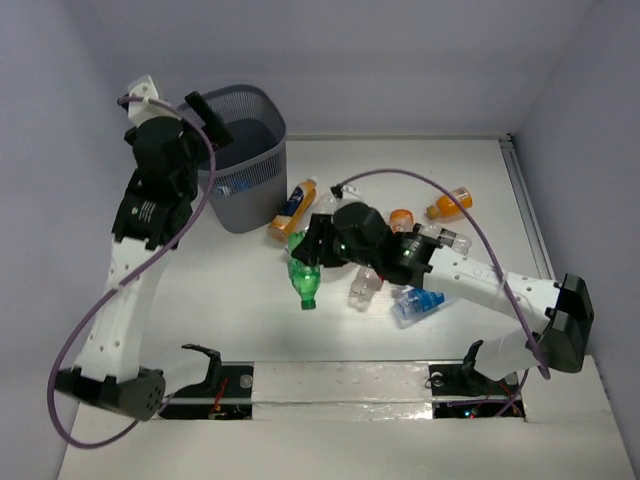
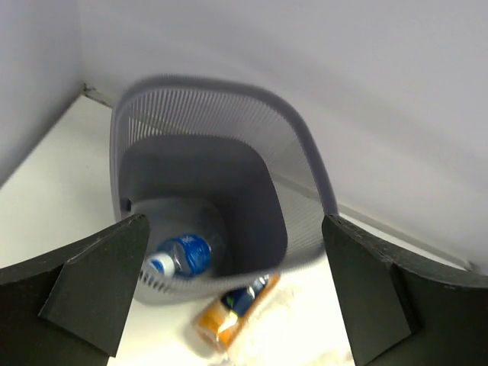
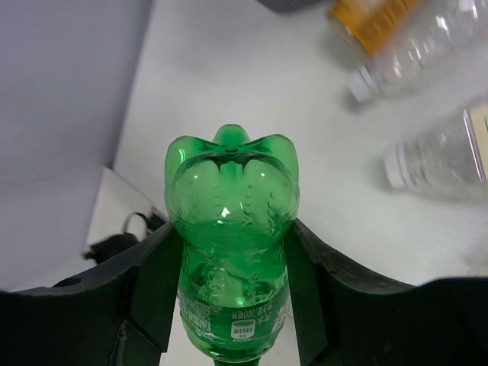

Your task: Put the plastic bottles in the bin

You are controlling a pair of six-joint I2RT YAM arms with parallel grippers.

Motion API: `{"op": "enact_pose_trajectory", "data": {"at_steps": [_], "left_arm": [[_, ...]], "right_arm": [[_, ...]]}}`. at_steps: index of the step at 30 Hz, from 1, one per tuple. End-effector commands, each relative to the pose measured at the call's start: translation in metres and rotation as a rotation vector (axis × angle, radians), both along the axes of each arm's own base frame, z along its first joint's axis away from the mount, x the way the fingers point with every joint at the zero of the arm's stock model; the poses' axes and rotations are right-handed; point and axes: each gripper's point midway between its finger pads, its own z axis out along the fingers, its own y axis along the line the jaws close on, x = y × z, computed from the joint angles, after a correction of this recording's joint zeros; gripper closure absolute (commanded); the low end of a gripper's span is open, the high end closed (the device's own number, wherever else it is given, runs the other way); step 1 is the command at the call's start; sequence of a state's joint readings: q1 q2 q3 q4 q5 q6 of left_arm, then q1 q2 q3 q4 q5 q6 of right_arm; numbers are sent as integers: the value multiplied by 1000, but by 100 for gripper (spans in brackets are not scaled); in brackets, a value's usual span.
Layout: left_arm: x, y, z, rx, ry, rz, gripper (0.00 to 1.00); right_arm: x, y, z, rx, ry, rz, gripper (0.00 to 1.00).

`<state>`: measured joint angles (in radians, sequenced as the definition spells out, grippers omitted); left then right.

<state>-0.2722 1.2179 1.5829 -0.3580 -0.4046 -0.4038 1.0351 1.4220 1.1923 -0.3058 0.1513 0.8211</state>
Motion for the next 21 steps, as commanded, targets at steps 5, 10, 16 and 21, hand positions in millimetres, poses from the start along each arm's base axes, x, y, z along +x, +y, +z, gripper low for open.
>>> {"op": "enact_pose_trajectory", "data": {"at_steps": [5,10,16,21], "left_arm": [[-61,-6,-45,-75,75,-106,6],[-93,-8,-79,-125,130,-140,9],[-111,-22,-117,-176,198,-218,13],[-115,-33,-128,-192,220,-281,13]], "right_arm": [[62,13,207,247,-340,-49,55],[122,44,251,314,-393,-106,54],[194,76,295,614,-398,-225,39],[202,94,300,753,-378,-211,0]]}}
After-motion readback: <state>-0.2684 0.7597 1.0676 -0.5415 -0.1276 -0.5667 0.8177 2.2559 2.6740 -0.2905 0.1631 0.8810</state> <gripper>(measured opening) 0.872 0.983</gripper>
